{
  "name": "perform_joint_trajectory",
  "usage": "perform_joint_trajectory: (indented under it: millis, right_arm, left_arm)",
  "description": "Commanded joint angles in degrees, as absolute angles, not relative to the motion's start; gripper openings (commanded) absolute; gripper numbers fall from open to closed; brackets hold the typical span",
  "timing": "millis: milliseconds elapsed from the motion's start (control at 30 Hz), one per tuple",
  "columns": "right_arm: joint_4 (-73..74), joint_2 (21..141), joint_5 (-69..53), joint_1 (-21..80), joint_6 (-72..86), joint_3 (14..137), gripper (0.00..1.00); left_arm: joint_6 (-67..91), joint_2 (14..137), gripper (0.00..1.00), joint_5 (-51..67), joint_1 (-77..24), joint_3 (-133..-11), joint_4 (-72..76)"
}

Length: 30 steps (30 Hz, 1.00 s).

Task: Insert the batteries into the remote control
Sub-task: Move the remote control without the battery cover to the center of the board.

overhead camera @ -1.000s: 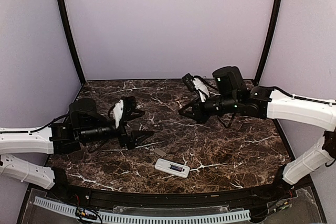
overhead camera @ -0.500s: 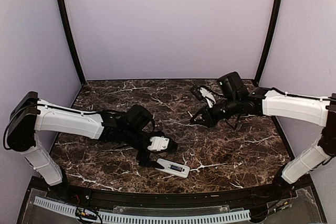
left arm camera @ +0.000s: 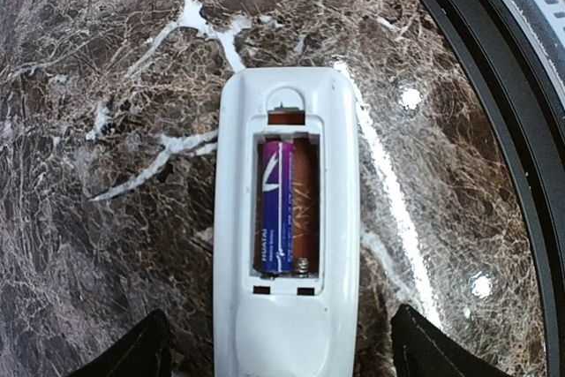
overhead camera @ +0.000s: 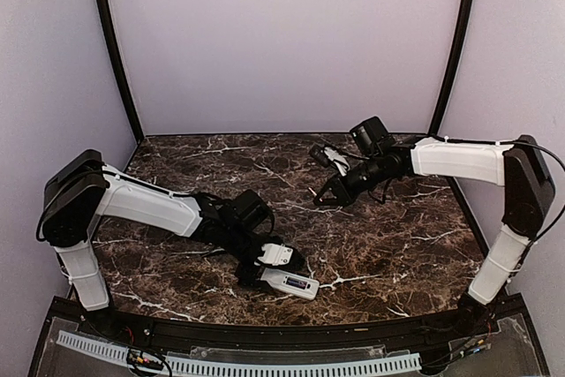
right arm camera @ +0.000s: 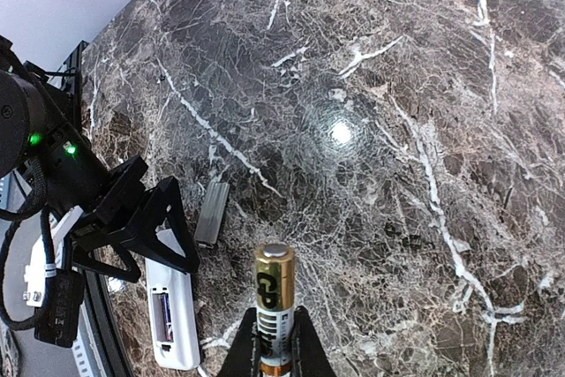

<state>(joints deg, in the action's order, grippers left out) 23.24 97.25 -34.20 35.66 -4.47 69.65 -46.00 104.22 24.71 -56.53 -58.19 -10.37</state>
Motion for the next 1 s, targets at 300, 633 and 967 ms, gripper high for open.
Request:
perform_joint_trajectory:
  millis: [300,633,967]
  right_arm:
    - [24.42,98.36,-37.00,34.63,-5.47,71.54,0.00]
    - [24.75,97.91,-37.18,34.10,-5.71,71.98,0.00]
    - [25.16,96.67,-36.58,33.92,-5.80,71.53,0.00]
  left_arm:
    - [-40.84,104.41,0.61,23.39,-56.91,-57.07,-9.80]
    - [-38.88,104.96,0.55,22.55,-57.89,-55.89,-9.00]
    - [-36.77,102.26,0.18,14.28,-62.86,-52.51,-4.94]
